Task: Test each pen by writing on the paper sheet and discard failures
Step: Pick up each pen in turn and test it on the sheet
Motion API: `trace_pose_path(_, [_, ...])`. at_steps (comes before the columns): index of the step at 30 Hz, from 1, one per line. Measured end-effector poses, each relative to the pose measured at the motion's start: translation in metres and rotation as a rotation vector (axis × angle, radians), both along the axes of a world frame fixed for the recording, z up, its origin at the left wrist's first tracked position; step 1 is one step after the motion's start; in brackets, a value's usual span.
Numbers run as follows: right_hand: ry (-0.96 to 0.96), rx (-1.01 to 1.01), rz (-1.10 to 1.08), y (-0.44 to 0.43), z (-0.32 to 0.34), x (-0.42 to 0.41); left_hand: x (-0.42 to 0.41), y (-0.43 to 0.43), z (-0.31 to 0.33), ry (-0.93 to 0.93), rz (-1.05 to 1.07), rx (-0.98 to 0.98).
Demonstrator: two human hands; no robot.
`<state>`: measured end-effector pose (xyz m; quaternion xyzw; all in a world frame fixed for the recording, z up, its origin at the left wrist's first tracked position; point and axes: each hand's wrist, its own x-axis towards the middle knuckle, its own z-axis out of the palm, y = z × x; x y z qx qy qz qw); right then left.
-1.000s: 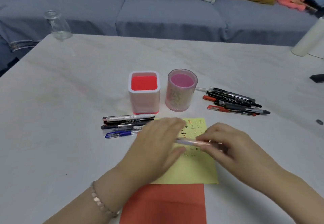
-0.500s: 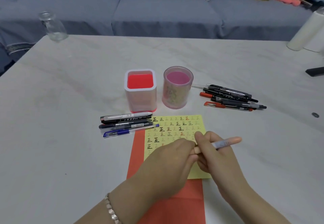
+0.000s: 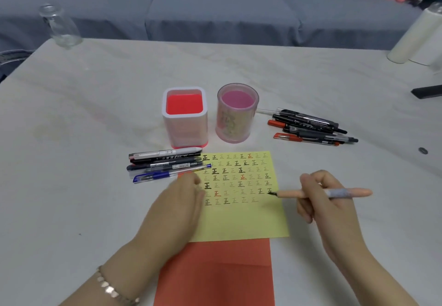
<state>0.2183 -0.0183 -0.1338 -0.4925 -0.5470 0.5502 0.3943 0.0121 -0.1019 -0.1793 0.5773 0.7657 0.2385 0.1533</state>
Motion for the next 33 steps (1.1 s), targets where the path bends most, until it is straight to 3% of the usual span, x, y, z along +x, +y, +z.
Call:
trace_pose_path(3, [-0.074,-0.051,-0.027,0.004,-0.014,0.010,-0.022,-0.003,-0.026,0.255,-0.015,0.077])
trace_pose_path(5, [-0.074,-0.082,-0.028,0.003,-0.020,0.012,-0.023,-0.003,-0.032,0.325,0.003,0.109])
trace_pose_path(9, [-0.039,-0.134,-0.054,0.004,-0.023,0.010,0.006,0.008,-0.028,0.287,-0.121,0.194])
trace_pose_path(12, [0.002,-0.164,-0.063,0.004,-0.025,0.007,0.031,0.023,-0.027,0.286,-0.301,0.103])
trace_pose_path(16, [0.024,-0.181,-0.045,0.005,-0.028,0.007,0.044,0.038,-0.033,0.306,-0.380,-0.085])
trace_pose_path(26, [-0.138,-0.004,-0.196,0.009,-0.038,-0.009,0.031,0.029,-0.048,0.328,-0.272,-0.065])
trace_pose_path(33, [-0.171,-0.026,-0.240,0.014,-0.055,-0.036,0.032,0.031,-0.053,0.300,-0.235,0.022])
